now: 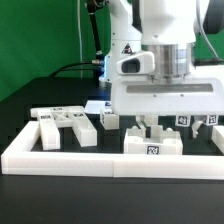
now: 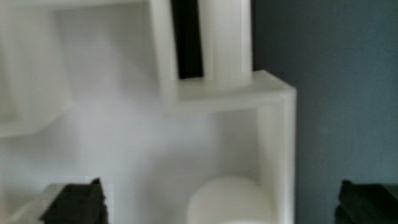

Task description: Assemble chair

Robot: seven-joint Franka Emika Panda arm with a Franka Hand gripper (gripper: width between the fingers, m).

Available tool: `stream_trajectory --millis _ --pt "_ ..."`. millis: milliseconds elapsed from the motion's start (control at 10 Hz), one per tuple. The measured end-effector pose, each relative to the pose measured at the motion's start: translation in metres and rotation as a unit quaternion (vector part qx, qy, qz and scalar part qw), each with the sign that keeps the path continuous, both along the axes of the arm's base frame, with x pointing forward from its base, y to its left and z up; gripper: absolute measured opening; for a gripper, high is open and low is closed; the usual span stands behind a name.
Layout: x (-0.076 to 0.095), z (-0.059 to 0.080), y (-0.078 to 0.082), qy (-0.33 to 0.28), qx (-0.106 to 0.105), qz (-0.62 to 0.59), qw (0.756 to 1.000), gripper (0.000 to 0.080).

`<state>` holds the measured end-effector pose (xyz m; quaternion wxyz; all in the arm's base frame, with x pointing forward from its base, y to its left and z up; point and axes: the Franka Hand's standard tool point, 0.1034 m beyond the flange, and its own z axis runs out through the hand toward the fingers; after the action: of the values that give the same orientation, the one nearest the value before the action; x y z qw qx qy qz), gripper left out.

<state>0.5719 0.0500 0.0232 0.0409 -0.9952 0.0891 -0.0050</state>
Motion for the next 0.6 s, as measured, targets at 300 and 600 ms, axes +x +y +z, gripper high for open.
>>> stream_trajectory --millis 300,600 --pt "-0.0063 -0.0099 0.0078 0.009 0.000 0.006 1.000 0.0650" --pt "-0.0085 -0.0113 0.0103 0.011 0.000 0.010 1.000 0.0528"
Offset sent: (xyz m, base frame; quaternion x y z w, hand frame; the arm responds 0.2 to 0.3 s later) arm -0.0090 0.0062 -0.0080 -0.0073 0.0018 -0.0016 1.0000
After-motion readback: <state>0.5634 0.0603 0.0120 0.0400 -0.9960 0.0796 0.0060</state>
